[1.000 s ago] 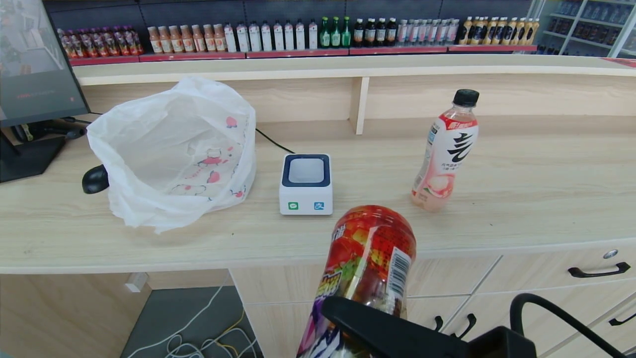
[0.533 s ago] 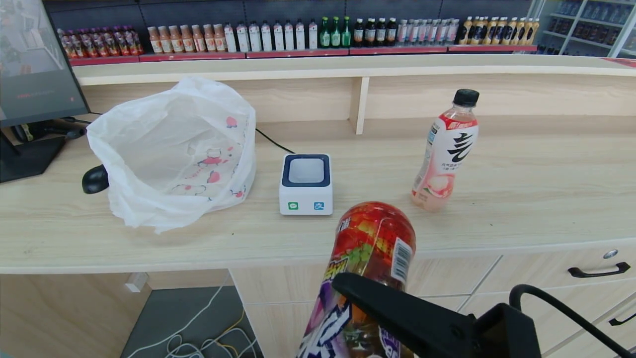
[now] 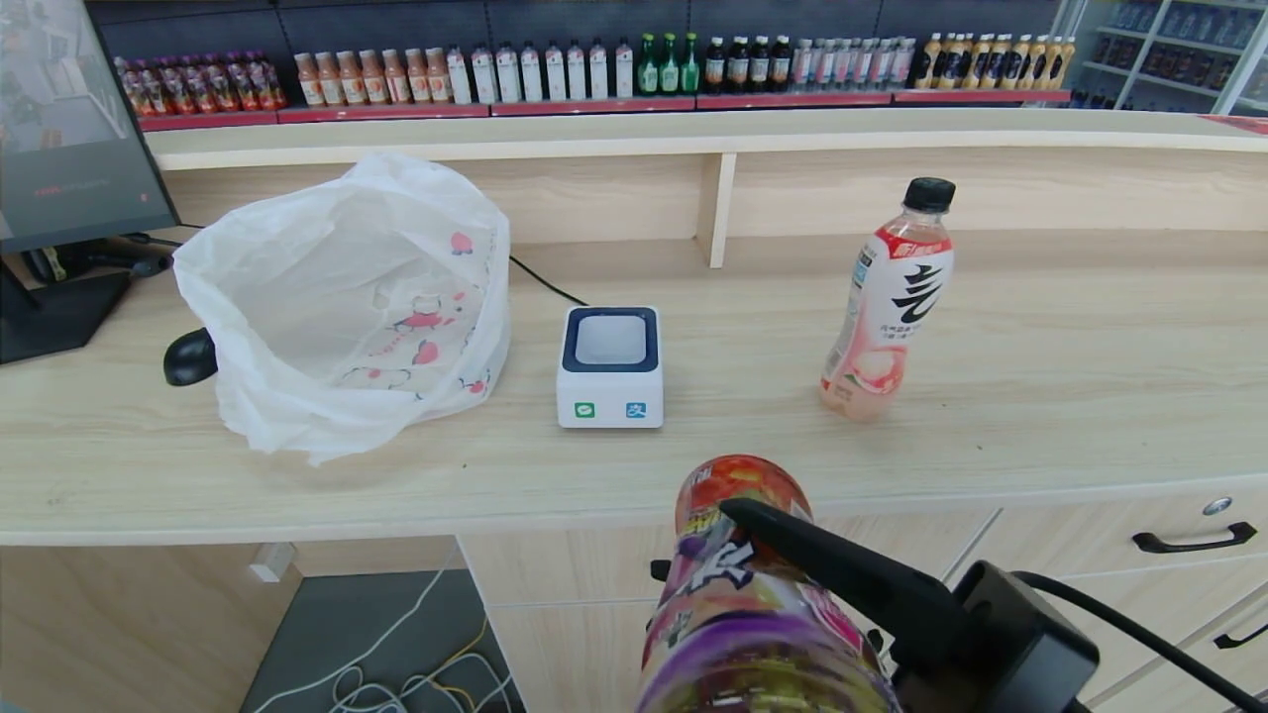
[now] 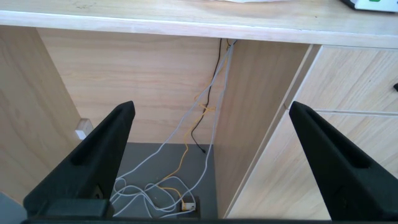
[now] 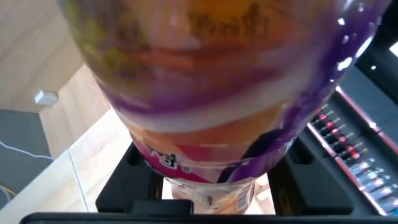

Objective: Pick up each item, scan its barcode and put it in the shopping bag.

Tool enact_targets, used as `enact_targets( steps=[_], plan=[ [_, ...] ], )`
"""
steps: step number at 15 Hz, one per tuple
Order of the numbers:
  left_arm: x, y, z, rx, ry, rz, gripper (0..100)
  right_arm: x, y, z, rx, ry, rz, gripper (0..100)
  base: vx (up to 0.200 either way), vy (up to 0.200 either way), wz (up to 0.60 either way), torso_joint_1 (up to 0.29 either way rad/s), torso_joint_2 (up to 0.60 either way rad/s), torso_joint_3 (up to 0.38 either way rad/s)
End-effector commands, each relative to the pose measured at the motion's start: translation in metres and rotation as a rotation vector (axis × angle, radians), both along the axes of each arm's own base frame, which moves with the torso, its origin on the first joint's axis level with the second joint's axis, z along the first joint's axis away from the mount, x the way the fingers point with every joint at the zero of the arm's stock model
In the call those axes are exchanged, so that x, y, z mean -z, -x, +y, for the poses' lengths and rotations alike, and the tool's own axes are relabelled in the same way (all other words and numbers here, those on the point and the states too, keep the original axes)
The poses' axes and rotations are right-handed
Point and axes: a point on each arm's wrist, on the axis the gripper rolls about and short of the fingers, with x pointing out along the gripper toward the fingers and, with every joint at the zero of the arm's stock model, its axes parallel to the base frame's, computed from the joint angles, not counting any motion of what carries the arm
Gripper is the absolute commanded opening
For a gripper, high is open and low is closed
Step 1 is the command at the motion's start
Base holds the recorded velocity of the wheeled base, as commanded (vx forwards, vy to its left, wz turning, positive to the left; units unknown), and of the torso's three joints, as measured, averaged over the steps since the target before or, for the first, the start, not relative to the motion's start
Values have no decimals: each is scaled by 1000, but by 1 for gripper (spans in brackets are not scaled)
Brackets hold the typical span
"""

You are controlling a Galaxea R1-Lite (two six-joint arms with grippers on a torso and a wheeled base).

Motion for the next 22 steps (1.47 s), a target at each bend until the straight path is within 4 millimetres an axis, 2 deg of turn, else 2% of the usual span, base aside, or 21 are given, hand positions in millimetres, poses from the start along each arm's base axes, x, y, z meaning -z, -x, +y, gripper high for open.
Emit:
enact_targets(
  steps=[1, 4, 6, 9, 12, 17, 22],
  plan=[
    [0, 0, 0, 0, 0, -1, 100, 2, 0, 0, -24, -35, 70, 0, 0, 0, 0, 0, 0, 0],
    [0, 0, 0, 0, 0, -1, 100, 7, 1, 2, -58, -21, 200, 0, 0, 0, 0, 0, 0, 0],
    [0, 0, 0, 0, 0, -1, 100, -4, 1, 2, -67, -34, 231, 0, 0, 0, 0, 0, 0, 0],
    [0, 0, 0, 0, 0, -1, 100, -11, -1, 2, -85, -127, 325, 0, 0, 0, 0, 0, 0, 0],
    [0, 0, 0, 0, 0, -1, 100, -18, -4, 3, -86, -308, 502, 0, 0, 0, 0, 0, 0, 0],
    [0, 0, 0, 0, 0, -1, 100, -40, -38, -8, -33, -574, 609, 0, 0, 0, 0, 0, 0, 0],
    [0, 0, 0, 0, 0, -1, 100, -36, -70, -40, 69, -751, 692, 0, 0, 0, 0, 0, 0, 0]
  ],
)
